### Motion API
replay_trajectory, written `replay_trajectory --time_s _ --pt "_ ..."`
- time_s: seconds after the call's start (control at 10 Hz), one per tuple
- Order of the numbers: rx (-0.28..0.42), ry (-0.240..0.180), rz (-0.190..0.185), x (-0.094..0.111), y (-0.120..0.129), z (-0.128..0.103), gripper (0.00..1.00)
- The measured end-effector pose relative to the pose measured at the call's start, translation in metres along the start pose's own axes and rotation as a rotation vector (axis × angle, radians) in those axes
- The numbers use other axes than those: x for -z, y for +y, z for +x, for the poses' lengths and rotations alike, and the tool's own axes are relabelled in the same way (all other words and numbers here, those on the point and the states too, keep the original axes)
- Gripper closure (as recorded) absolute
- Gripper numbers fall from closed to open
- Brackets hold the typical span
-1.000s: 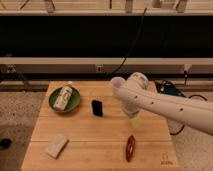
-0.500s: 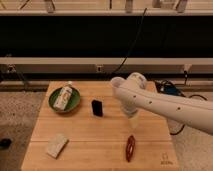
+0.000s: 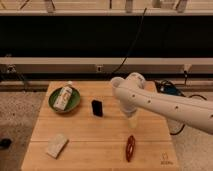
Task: Knock the eraser over
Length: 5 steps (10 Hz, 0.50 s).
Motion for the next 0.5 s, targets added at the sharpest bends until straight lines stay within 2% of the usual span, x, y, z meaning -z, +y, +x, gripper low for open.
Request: replay_trajectory --time_s 0.3,0.5 --pt "0.016 -0.007 0.0 -0.0047 -0.0064 -0.0024 0.46" --pt "0.025 -0.012 0.0 -0.0074 -0.0091 -0.0028 0.42"
